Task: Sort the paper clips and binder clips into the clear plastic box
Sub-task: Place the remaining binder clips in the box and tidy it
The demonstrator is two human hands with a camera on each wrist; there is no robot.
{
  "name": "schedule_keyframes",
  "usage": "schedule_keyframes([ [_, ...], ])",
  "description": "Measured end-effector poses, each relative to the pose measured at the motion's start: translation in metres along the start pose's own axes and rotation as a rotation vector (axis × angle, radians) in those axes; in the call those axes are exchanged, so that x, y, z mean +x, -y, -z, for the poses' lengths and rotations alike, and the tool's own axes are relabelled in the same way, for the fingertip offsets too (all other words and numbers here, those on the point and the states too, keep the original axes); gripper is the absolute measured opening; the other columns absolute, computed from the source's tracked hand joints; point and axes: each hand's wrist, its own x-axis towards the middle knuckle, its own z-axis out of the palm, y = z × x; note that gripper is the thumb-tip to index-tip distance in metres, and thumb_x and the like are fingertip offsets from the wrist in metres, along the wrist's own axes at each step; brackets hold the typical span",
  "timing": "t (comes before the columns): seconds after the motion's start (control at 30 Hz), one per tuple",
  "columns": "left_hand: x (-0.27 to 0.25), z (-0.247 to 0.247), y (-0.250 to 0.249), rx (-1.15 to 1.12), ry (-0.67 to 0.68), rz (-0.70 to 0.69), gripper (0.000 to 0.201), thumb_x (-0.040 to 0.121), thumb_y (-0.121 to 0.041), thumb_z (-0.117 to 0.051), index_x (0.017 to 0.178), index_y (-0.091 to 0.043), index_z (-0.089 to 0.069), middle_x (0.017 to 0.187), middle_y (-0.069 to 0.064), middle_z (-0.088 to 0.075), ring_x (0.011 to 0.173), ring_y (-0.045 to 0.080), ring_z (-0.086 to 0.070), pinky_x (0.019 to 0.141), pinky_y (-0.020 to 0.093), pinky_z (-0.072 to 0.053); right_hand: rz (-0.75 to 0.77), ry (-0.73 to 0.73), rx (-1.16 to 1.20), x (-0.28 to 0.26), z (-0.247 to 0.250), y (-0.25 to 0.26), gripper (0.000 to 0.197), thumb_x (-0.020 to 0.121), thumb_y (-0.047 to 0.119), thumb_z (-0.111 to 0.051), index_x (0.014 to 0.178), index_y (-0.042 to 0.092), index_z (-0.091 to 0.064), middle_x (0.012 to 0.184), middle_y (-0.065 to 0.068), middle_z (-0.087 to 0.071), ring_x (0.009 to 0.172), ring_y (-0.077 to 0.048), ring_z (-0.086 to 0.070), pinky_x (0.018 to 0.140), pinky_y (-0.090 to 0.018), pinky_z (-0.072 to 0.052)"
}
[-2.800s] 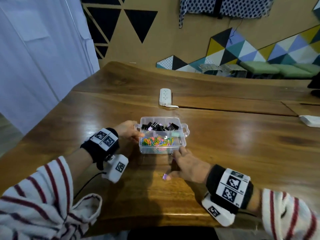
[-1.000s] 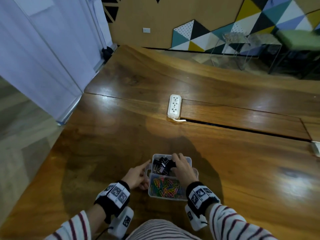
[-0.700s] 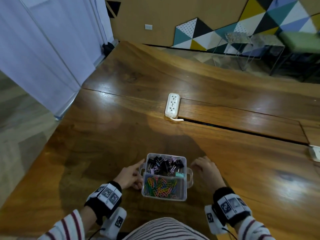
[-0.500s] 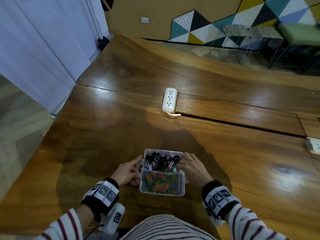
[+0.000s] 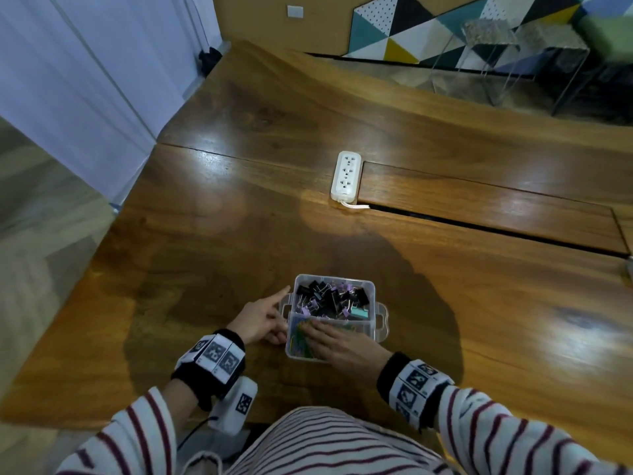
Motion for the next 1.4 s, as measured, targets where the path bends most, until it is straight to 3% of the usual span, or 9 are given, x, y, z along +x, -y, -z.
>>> schedule_keyframes([
  [0.07,0.000,0.000,0.002,-0.018,-0.011,-0.010,0.074,0.087,0.003,-0.054,0.146,-0.026,-0.021,0.088,0.011,-0.067,0.064,0.010,-0.066,0.058,0.016,-0.056,0.002,0.021,-0.027,-0.010,-0.002,-0.004,0.050,0.096,0.007,-0.032,0.145,0.004,-0.017,0.156,-0.015,-0.009,0.144,-0.030,-0.009,0.117,-0.046,-0.013],
  [0.2,-0.001,-0.002,0.005,-0.036,-0.027,-0.016,0.073,0.087,0.003,-0.054,0.145,-0.026,-0.021,0.088,0.010,-0.067,0.069,0.014,-0.066,0.060,0.018,-0.057,-0.056,-0.063,0.042,-0.030,-0.016,-0.005,0.041,0.080,0.012,-0.062,0.121,0.009,-0.058,0.128,-0.011,-0.060,0.117,-0.025,-0.058,0.088,-0.035,-0.053],
  [0.33,-0.001,-0.002,0.005,-0.031,-0.023,-0.015,0.072,0.088,0.003,-0.053,0.146,-0.026,-0.020,0.087,0.007,-0.067,0.071,0.015,-0.066,0.060,0.017,-0.057,-0.095,-0.143,0.139,-0.040,-0.020,-0.004,0.042,0.064,0.013,-0.079,0.105,0.015,-0.068,0.101,-0.001,-0.072,0.090,-0.015,-0.069,0.068,-0.024,-0.058],
  [0.43,0.000,-0.002,0.005,-0.034,-0.021,-0.009,0.073,0.087,0.003,-0.053,0.145,-0.027,-0.021,0.088,0.007,-0.066,0.068,0.011,-0.066,0.059,0.016,-0.057,-0.184,-0.204,0.178,-0.032,-0.009,-0.001,0.043,0.071,0.008,-0.074,0.113,0.012,-0.063,0.115,-0.008,-0.067,0.103,-0.021,-0.065,0.080,-0.030,-0.056],
  [0.57,0.000,-0.002,0.004,-0.029,-0.018,-0.004,0.073,0.087,0.002,-0.054,0.145,-0.027,-0.021,0.086,0.006,-0.066,0.068,0.011,-0.067,0.059,0.016,-0.057,-0.213,-0.039,0.251,-0.009,0.000,0.010,0.051,0.094,0.009,-0.040,0.143,0.006,-0.024,0.153,-0.015,-0.021,0.141,-0.029,-0.018,0.114,-0.043,-0.024],
  [0.9,-0.001,-0.002,0.002,-0.009,-0.022,0.016,0.074,0.087,0.001,-0.055,0.146,-0.027,-0.020,0.087,0.006,-0.065,0.073,0.015,-0.065,0.063,0.019,-0.058,-0.137,-0.050,0.367,0.027,0.005,0.023,0.049,0.091,0.007,-0.043,0.139,0.009,-0.033,0.148,-0.010,-0.028,0.136,-0.025,-0.025,0.111,-0.044,-0.034],
  [1.07,-0.003,-0.001,0.001,-0.021,-0.008,0.013,0.073,0.087,0.001,-0.054,0.146,-0.027,-0.020,0.086,0.006,-0.065,0.072,0.015,-0.065,0.061,0.017,-0.058,-0.191,-0.021,0.347,0.019,0.001,0.018,0.055,0.091,0.009,-0.044,0.142,0.012,-0.025,0.155,-0.008,-0.017,0.143,-0.024,-0.014,0.118,-0.043,-0.021],
  [1.27,-0.004,-0.003,0.000,-0.057,-0.027,0.001,0.073,0.087,0.004,-0.053,0.145,-0.026,-0.021,0.082,0.005,-0.064,0.067,0.013,-0.065,0.058,0.016,-0.057,-0.359,-0.071,0.115,-0.020,-0.006,0.004,0.040,0.095,0.012,-0.037,0.134,0.002,-0.036,0.137,-0.019,-0.044,0.126,-0.030,-0.042,0.111,-0.042,-0.034],
  [1.4,-0.003,-0.002,0.002,-0.062,-0.030,-0.002,0.073,0.086,0.004,-0.055,0.145,-0.026,-0.022,0.082,0.006,-0.066,0.069,0.015,-0.066,0.061,0.019,-0.058,-0.269,-0.101,0.102,-0.027,-0.012,0.007,0.039,0.089,0.010,-0.050,0.127,0.002,-0.046,0.124,-0.016,-0.055,0.114,-0.029,-0.054,0.103,-0.041,-0.043],
])
